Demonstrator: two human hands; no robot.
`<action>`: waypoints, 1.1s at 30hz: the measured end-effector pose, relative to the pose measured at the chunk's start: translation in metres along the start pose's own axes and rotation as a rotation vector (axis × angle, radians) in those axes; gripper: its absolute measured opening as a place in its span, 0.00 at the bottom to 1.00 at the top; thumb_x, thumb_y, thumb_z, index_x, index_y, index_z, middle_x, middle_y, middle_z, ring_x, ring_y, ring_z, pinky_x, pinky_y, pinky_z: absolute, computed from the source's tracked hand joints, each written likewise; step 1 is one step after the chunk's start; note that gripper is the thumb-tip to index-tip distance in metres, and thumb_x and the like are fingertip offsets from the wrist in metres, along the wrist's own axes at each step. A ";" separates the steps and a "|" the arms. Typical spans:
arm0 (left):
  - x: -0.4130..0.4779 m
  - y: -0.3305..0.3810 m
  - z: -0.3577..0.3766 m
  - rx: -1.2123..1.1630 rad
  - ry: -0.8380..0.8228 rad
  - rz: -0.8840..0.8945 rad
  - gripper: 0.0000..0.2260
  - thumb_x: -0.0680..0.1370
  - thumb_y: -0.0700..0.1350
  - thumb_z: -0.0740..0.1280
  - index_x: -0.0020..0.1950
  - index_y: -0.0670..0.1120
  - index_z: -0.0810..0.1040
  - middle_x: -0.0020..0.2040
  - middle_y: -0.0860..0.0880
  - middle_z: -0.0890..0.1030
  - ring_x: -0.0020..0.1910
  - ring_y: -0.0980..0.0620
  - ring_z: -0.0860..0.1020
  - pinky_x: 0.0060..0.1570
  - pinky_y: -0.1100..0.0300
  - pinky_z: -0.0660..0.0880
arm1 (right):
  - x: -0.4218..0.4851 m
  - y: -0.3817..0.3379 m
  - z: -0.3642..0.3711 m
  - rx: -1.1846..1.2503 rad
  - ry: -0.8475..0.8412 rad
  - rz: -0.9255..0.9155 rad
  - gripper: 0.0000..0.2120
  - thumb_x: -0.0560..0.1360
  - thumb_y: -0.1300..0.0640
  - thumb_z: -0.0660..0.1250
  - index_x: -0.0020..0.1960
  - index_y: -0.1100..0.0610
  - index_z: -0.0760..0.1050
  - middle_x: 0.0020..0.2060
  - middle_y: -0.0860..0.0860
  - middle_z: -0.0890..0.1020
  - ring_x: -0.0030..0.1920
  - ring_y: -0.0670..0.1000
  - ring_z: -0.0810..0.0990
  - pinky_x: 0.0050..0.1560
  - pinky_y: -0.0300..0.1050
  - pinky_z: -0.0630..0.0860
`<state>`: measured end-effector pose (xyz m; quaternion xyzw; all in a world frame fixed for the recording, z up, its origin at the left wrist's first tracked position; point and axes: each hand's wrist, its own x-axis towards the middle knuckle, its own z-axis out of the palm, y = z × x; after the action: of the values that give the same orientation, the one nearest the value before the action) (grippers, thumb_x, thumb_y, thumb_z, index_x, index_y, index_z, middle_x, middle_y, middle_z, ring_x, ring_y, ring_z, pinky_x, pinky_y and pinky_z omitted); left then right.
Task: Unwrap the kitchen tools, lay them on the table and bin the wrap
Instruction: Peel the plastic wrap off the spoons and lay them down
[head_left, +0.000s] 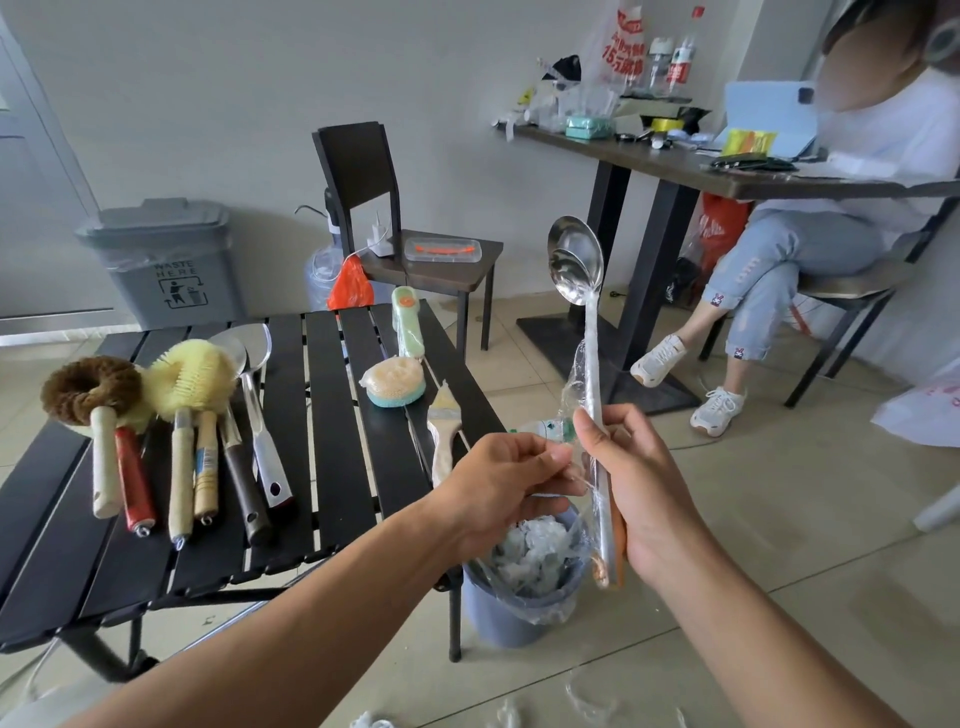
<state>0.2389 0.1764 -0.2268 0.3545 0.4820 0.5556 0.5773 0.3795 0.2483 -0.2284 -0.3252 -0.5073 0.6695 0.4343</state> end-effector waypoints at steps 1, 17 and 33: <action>0.001 0.001 -0.001 0.050 0.022 0.012 0.08 0.84 0.42 0.68 0.48 0.40 0.81 0.42 0.44 0.85 0.41 0.52 0.85 0.44 0.62 0.83 | 0.001 -0.001 -0.001 -0.013 0.005 0.001 0.13 0.72 0.47 0.78 0.50 0.53 0.80 0.37 0.50 0.82 0.39 0.51 0.82 0.44 0.52 0.80; -0.004 0.006 -0.007 0.456 -0.099 -0.092 0.28 0.74 0.62 0.77 0.57 0.38 0.81 0.49 0.42 0.87 0.45 0.49 0.85 0.50 0.56 0.84 | 0.010 0.001 -0.012 -0.158 -0.008 -0.110 0.13 0.75 0.40 0.75 0.55 0.45 0.85 0.40 0.44 0.85 0.43 0.45 0.84 0.49 0.50 0.79; -0.005 0.030 -0.035 0.522 -0.222 -0.198 0.04 0.79 0.38 0.76 0.44 0.42 0.85 0.38 0.45 0.85 0.37 0.54 0.84 0.42 0.65 0.82 | 0.021 -0.004 -0.028 -0.327 0.110 -0.233 0.06 0.82 0.50 0.72 0.58 0.47 0.84 0.40 0.44 0.83 0.43 0.46 0.82 0.47 0.47 0.81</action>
<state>0.1968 0.1706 -0.2081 0.5009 0.5747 0.3118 0.5671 0.3963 0.2793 -0.2323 -0.3664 -0.6188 0.5049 0.4774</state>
